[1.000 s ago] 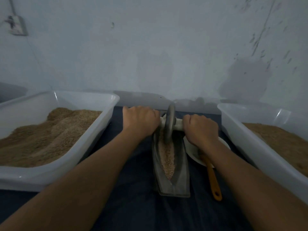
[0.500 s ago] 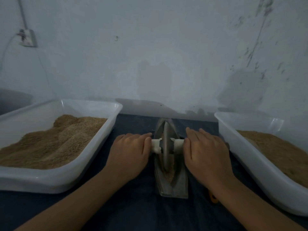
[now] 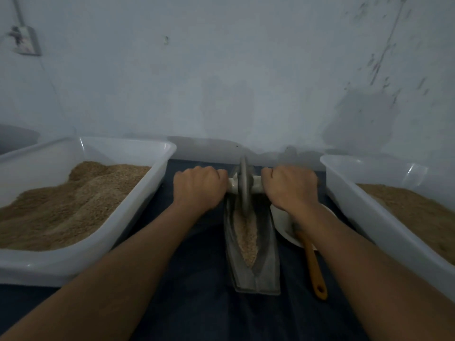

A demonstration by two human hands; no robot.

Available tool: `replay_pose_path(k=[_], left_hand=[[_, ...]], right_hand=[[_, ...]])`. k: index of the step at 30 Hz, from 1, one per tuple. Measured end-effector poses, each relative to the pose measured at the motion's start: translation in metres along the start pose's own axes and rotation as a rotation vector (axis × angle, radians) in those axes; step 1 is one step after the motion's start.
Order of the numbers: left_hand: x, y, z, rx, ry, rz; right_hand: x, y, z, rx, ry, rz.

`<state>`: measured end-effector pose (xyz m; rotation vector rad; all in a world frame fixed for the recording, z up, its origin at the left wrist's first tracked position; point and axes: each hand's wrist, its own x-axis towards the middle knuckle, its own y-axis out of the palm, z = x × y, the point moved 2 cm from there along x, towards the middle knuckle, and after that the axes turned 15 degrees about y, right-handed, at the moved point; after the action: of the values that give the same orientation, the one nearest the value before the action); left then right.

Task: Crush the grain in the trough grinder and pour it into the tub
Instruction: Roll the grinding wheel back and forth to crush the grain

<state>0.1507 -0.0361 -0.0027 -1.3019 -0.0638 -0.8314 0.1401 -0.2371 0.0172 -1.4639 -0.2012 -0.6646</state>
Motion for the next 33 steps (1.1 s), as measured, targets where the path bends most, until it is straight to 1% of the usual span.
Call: replay_pose_path(k=[2,5,7,10,12,13,14,16,18,20,22,23,25,28,30,33], left_hand=[[-0.004,-0.003,-0.003,0.027,0.001,-0.008],[-0.025,-0.013,-0.013,0.045,0.031,-0.060],[-0.044,-0.021,-0.015,-0.022,0.029,-0.136],[-0.067,-0.033,-0.022,-0.188,-0.003,-0.205],[-0.082,-0.038,-0.026,-0.272,-0.007,-0.269],[-0.087,-0.039,-0.026,-0.297,-0.001,-0.299],[-0.090,-0.039,-0.026,-0.308,0.006,-0.323],[-0.090,-0.036,-0.025,-0.310,0.011,-0.358],[-0.082,-0.033,-0.023,-0.266,0.006,-0.368],[-0.066,-0.029,-0.020,-0.139,0.031,-0.316],[-0.048,-0.024,-0.019,0.036,0.098,-0.169],[-0.038,-0.021,-0.018,0.073,0.104,-0.087],[-0.018,-0.014,-0.014,0.073,0.058,0.003],[0.009,-0.010,-0.007,0.059,-0.024,0.023],[0.023,-0.009,-0.003,0.033,-0.025,0.052],[0.029,-0.011,-0.002,0.018,-0.009,0.081]], right_hand=[[-0.002,-0.002,-0.001,0.029,0.018,0.022],[-0.025,-0.011,-0.006,0.001,-0.063,-0.022],[-0.047,-0.018,-0.013,0.050,-0.103,-0.029],[-0.075,-0.030,-0.028,0.157,-0.087,-0.119],[-0.093,-0.036,-0.032,0.197,-0.116,-0.205],[-0.098,-0.039,-0.031,0.191,-0.139,-0.202],[-0.100,-0.042,-0.030,0.184,-0.159,-0.192],[-0.098,-0.041,-0.029,0.190,-0.175,-0.225],[-0.089,-0.037,-0.027,0.202,-0.156,-0.228],[-0.072,-0.029,-0.023,0.168,-0.118,-0.171],[-0.053,-0.020,-0.017,0.011,-0.099,-0.077],[-0.043,-0.015,-0.014,-0.054,-0.098,-0.039],[-0.021,-0.004,-0.009,-0.066,-0.049,0.021],[0.006,0.010,-0.005,0.099,0.077,0.132],[0.011,0.014,-0.005,0.076,0.055,0.162],[0.002,0.012,-0.009,0.061,-0.002,0.153]])
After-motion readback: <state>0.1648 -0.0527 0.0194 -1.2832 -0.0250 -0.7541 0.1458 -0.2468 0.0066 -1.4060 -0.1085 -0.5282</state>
